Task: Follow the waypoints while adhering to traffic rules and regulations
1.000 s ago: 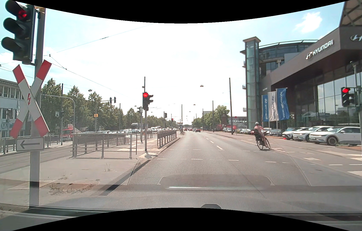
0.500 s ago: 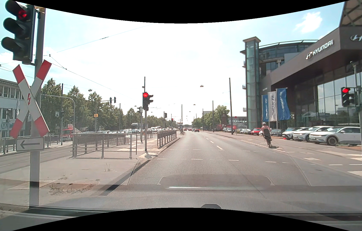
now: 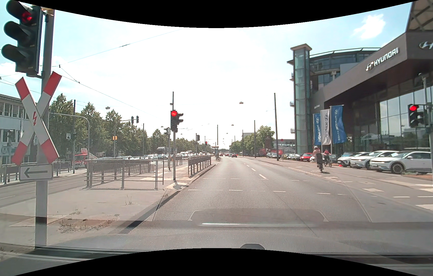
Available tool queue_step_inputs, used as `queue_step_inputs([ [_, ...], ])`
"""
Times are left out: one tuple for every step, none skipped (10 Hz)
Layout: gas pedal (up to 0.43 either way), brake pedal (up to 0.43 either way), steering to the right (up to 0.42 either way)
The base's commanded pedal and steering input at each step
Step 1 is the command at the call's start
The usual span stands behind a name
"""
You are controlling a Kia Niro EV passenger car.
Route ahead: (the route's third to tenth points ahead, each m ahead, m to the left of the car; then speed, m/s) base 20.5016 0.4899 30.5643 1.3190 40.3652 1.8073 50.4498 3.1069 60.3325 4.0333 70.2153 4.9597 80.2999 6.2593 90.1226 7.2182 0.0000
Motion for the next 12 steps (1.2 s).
queue_step_inputs([
  [0.000, 0.226, -0.010],
  [0.000, 0.220, -0.010],
  [0.000, 0.220, -0.010],
  [0.000, 0.220, -0.010],
  [0.000, 0.220, -0.010],
  [0.000, 0.220, -0.010],
  [0.000, 0.220, -0.010],
  [0.000, 0.226, -0.010],
  [0.000, 0.220, -0.010],
  [0.000, 0.220, -0.010],
  [0.000, 0.220, -0.010],
  [0.000, 0.220, -0.010],
])
